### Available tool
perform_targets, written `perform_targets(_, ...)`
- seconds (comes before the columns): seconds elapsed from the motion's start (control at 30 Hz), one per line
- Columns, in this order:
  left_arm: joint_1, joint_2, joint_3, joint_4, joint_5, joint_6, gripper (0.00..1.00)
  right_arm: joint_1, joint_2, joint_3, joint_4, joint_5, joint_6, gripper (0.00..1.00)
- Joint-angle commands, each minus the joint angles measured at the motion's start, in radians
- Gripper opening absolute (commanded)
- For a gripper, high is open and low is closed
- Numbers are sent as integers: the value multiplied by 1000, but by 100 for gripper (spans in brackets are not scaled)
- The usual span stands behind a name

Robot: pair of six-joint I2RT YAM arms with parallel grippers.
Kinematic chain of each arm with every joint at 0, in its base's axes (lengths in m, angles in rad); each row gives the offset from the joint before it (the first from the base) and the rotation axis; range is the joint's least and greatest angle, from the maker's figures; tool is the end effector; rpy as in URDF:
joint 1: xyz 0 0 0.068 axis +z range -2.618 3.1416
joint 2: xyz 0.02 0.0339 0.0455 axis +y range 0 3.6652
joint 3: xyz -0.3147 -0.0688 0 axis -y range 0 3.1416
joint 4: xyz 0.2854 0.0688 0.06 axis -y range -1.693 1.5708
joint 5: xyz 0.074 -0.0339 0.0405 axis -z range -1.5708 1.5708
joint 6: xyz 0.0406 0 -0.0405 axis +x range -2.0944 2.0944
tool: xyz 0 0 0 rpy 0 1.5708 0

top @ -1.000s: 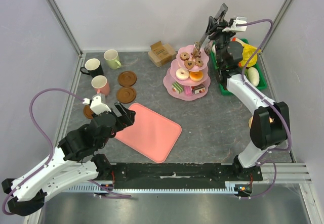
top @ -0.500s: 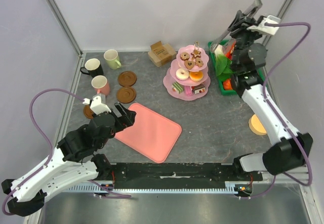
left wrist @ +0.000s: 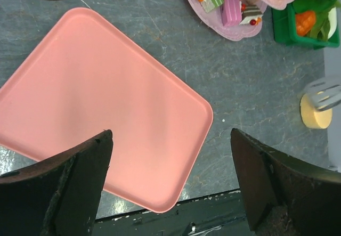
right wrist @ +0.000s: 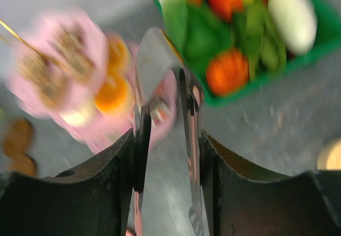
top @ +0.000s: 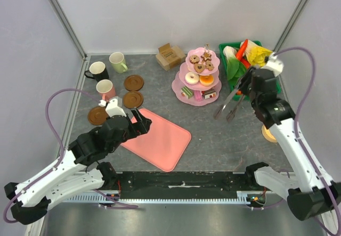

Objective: Serve the afternoon tea

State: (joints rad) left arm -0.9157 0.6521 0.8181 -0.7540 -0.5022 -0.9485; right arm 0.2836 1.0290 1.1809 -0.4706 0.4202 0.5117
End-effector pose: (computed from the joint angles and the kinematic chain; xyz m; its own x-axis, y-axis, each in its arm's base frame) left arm 0.0963 -0.0933 0.3500 -0.5635 -0.4356 -0.7020 -0.0117 0.8538 -0.5204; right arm 0.2314 0.0502 0.4508 -0.2053 0.4058 -0.8906 0.2488 0.9017 0.3536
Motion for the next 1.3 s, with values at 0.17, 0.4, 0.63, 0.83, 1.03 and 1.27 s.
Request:
perform_targets(0.17,9,138,42,51,65,56,99,0,207,-190,-161,-84,84,56)
perform_targets(0.4,115,198,82,25,99,45,99,-1,538,-66,-186,-133,-10,60)
perform_targets(0.63,403,224,49,36,203,106,99,-4,655,19,-183,-95,-4,94)
perform_targets(0.83,652,342,96,87,317,169,99,-3,496,-23,-149,-75,-36,98)
perform_targets(1.03,863,440,162,166,390,317,99,-3,176,-194,-11,-104,-120,98)
perform_targets(1.27,1103,667,225,378,594,577,98,-3,-102,-394,154,-216,-147,98)
